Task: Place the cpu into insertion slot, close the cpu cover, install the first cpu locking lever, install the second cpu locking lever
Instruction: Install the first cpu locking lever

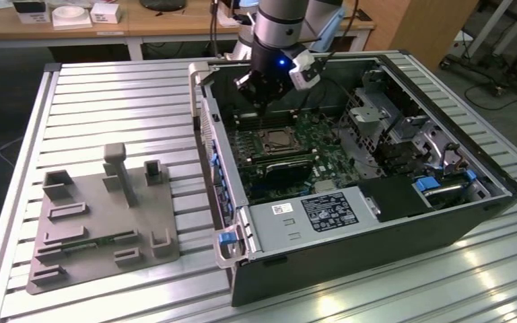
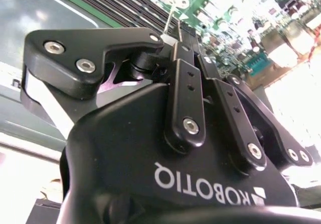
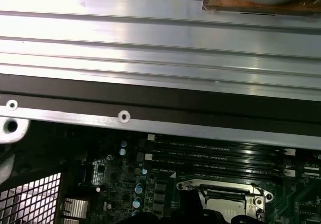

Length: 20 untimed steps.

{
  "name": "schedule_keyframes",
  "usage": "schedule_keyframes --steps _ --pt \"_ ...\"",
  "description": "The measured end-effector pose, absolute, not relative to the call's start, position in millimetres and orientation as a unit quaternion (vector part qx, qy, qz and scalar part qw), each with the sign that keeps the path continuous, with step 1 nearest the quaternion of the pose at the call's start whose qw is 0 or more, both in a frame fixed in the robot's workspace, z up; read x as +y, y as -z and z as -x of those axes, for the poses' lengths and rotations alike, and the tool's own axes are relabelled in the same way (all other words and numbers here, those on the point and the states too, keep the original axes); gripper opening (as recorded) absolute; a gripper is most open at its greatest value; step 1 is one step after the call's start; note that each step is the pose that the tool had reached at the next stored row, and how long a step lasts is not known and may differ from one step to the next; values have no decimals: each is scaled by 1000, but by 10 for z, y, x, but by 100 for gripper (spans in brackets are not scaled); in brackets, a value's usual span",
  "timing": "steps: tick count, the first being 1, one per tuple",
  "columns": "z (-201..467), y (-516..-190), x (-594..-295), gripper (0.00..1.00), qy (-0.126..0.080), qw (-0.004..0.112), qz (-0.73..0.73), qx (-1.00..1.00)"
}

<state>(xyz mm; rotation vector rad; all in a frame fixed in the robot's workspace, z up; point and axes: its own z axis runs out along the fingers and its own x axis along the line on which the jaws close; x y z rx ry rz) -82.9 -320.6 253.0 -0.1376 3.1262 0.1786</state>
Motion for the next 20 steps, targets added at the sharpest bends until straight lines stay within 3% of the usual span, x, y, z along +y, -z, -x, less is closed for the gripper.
schedule_keyframes --steps 20 --pt "523 -2419 -3162 10 -57 4 44 997"
